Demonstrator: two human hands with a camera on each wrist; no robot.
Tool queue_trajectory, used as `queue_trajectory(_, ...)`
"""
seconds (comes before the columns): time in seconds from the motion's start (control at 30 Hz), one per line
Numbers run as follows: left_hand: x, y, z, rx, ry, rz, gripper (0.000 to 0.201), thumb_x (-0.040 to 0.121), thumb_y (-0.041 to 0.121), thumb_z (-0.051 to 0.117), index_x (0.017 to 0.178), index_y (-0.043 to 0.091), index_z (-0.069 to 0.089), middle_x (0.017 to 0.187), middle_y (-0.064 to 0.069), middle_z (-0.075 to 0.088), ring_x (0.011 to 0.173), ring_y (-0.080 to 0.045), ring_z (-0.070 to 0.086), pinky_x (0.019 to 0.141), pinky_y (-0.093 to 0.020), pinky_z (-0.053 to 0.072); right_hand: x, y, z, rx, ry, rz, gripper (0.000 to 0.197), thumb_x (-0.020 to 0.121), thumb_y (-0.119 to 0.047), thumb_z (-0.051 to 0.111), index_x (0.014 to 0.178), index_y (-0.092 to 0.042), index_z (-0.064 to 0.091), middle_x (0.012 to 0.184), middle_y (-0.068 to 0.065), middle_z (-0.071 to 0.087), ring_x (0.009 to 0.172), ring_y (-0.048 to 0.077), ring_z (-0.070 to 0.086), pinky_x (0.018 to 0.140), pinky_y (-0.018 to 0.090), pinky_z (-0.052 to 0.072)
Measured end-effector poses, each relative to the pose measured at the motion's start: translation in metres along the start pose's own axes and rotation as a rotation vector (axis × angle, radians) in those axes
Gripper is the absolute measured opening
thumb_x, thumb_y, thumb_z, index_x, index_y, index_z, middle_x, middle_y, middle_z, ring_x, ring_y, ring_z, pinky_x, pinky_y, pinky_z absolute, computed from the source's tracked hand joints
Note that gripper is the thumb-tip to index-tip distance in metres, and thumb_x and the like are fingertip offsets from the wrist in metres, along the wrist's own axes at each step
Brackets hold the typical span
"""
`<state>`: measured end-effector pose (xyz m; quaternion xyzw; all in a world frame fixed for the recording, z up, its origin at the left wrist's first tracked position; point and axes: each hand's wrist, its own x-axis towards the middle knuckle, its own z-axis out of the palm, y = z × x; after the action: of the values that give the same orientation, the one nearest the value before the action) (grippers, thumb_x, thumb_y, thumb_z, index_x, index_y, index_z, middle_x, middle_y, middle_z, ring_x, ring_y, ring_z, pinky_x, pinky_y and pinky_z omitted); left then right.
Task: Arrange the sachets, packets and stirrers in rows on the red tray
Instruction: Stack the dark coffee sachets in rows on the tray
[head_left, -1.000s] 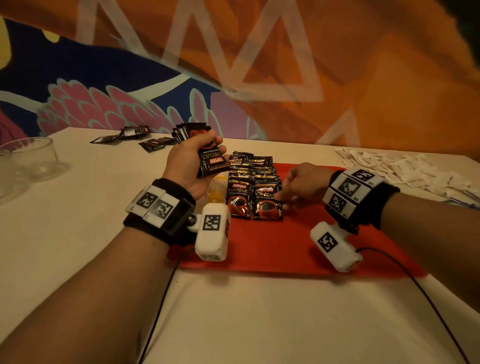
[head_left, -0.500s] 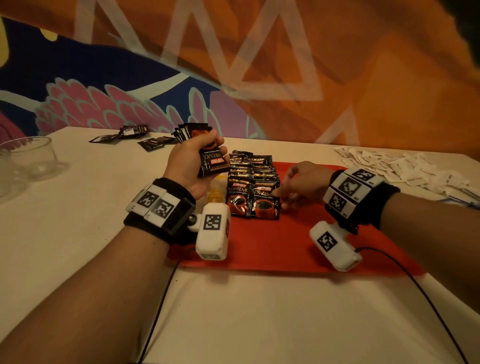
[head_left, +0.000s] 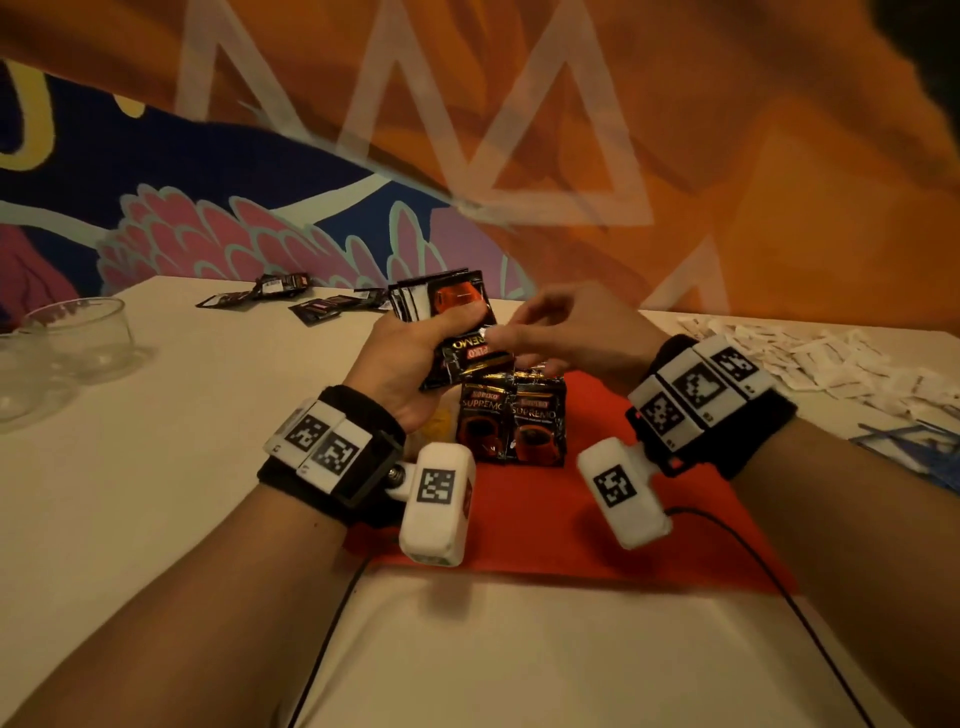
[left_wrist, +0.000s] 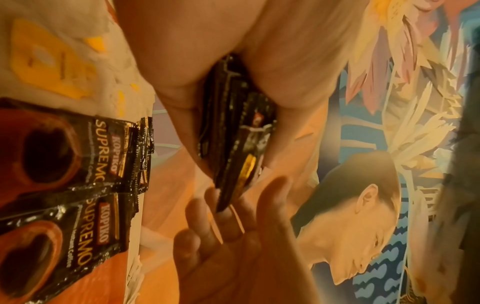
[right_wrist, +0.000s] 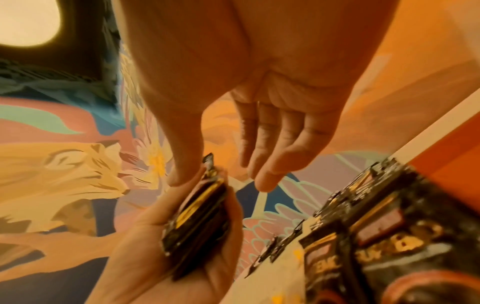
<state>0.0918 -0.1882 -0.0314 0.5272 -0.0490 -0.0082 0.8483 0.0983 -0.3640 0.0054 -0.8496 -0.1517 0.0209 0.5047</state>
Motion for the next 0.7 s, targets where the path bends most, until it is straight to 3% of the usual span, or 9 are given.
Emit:
queue_trajectory(0.1,0.001,-0.003,0.001,0.046,0.061,0.051,0.025,0.083,0.007,0.074,0.106,-0.002,0.069,0.104,-0.023,0.073,0.097,-0.037,0.072,0.086,-0.047,0.058,0.006,0.002,0.015,0.038,-0.004,-0.001,0.033,0.069,-0.027,0.088,0.088,-0.013,0.066,0.073,0.002,0.069,0.068,0.013,0.069,0.057,0.023,0.05)
queue_trajectory(0.17,0.004,-0.006,0.0,0.115,0.126,0.116,0.019,0.082,0.01,0.078,0.099,0.003,0.074,0.102,-0.021,0.074,0.095,-0.037,0.072,0.09,-0.053,0.056,0.009,0.004,0.018,0.097,0.015,0.004,0.026,0.071,-0.015,0.087,0.083,-0.012,0.064,0.066,0.0,0.065,0.062,0.013,0.067,0.057,0.026,0.052)
queue_trajectory(0.23,0.005,-0.008,0.001,0.144,0.145,0.154,0.016,0.081,0.017,0.081,0.094,0.009,0.076,0.1,-0.018,0.075,0.095,-0.036,0.073,0.093,-0.056,0.054,0.012,0.006,0.016,0.174,0.024,-0.005,0.022,0.073,-0.006,0.084,0.082,-0.009,0.064,0.066,0.001,0.064,0.066,0.019,0.066,0.068,0.036,0.057)
queue_trajectory(0.3,0.005,-0.007,0.001,0.107,0.147,0.157,0.022,0.083,0.022,0.078,0.099,0.007,0.075,0.102,-0.017,0.075,0.097,-0.035,0.072,0.094,-0.054,0.054,0.015,0.008,0.011,0.185,0.023,-0.01,0.022,0.073,-0.004,0.083,0.084,-0.009,0.065,0.074,0.005,0.063,0.074,0.025,0.066,0.078,0.045,0.056)
queue_trajectory(0.4,0.006,-0.004,-0.001,-0.038,0.117,0.141,0.038,0.086,0.029,0.072,0.109,0.0,0.069,0.111,-0.019,0.07,0.101,-0.036,0.069,0.093,-0.048,0.055,0.019,0.011,0.004,0.145,-0.008,-0.016,0.021,0.073,-0.005,0.083,0.082,-0.015,0.066,0.081,0.004,0.067,0.08,0.024,0.066,0.078,0.044,0.053)
queue_trajectory(0.53,0.006,0.004,-0.003,-0.137,0.054,0.159,0.02,0.091,0.018,0.064,0.105,0.004,0.066,0.098,-0.014,0.068,0.086,-0.025,0.071,0.071,-0.035,0.058,0.019,0.013,-0.005,0.242,-0.006,-0.006,0.022,0.075,0.0,0.079,0.088,-0.014,0.068,0.089,0.012,0.072,0.086,0.029,0.067,0.081,0.047,0.051)
queue_trajectory(0.7,0.006,0.004,-0.003,0.013,0.004,0.234,0.013,0.095,0.005,0.058,0.106,0.004,0.064,0.092,-0.011,0.071,0.081,-0.022,0.072,0.068,-0.035,0.057,0.014,0.01,-0.02,0.66,-0.007,0.025,0.013,0.086,-0.009,0.067,0.098,-0.011,0.063,0.088,0.003,0.069,0.078,0.015,0.066,0.064,0.024,0.052)
